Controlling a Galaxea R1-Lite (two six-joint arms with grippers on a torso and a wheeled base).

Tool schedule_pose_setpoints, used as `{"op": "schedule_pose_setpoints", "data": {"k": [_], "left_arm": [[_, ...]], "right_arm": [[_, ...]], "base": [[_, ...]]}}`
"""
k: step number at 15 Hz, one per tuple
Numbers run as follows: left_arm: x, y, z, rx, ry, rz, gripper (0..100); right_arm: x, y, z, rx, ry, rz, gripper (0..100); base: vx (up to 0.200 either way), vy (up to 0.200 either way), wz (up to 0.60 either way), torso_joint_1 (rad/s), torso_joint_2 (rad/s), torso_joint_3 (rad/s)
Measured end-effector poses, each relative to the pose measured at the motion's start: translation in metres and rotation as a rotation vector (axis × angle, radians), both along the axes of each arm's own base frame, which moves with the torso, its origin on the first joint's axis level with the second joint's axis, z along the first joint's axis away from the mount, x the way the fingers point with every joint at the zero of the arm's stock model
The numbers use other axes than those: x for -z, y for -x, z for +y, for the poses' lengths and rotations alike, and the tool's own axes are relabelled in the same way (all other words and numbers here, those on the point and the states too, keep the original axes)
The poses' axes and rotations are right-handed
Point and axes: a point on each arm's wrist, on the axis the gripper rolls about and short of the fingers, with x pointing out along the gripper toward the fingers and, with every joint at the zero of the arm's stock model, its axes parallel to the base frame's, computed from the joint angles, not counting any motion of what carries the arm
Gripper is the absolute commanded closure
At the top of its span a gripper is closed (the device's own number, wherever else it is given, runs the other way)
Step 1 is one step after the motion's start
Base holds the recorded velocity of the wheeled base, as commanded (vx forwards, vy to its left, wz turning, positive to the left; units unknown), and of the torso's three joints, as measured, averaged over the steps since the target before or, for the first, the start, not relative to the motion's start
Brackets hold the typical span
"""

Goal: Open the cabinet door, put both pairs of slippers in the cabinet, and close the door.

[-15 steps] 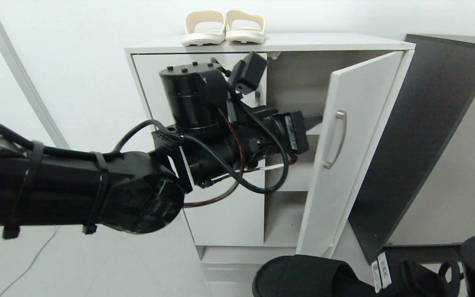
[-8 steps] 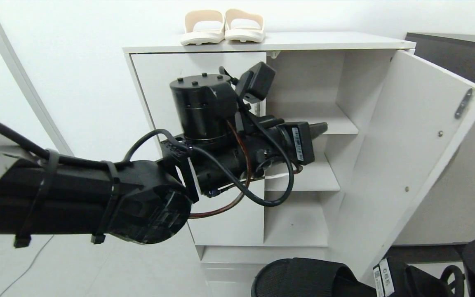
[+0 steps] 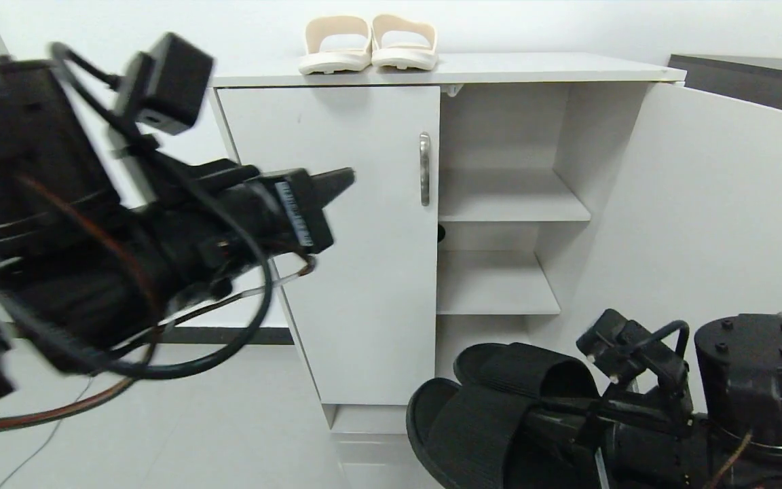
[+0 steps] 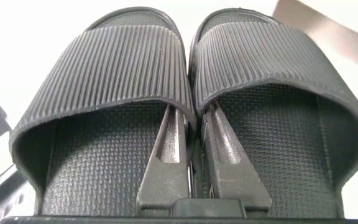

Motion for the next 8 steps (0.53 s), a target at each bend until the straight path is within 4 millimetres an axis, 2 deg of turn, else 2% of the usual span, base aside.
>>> {"op": "schedule_pose_setpoints", "data": {"k": [3,5,8], "left_arm": [[0.005,0.05,0.074,-0.237,-0.078,0.071,100],[0.017,0.096,0.114,-0.429,-0.092,0.081,100],[0.062,0.158,0.145,-0.671,-0.131,0.084,100]], "right_arm": [[-0.003,-0.016,0.01,0.173,0.006,-0.026,100],[-0.002,-0.027,0.02,0.246,-0.011,-0.049,100],[0.006,-0.033,0.026,0.255,-0.006,-0.055,100]], "base": [[0.0,0.0,0.0,0.0,0.0,0.0],[0.0,0.0,0.0,0.0,0.0,0.0],[0.0,0.0,0.0,0.0,0.0,0.0]]}}
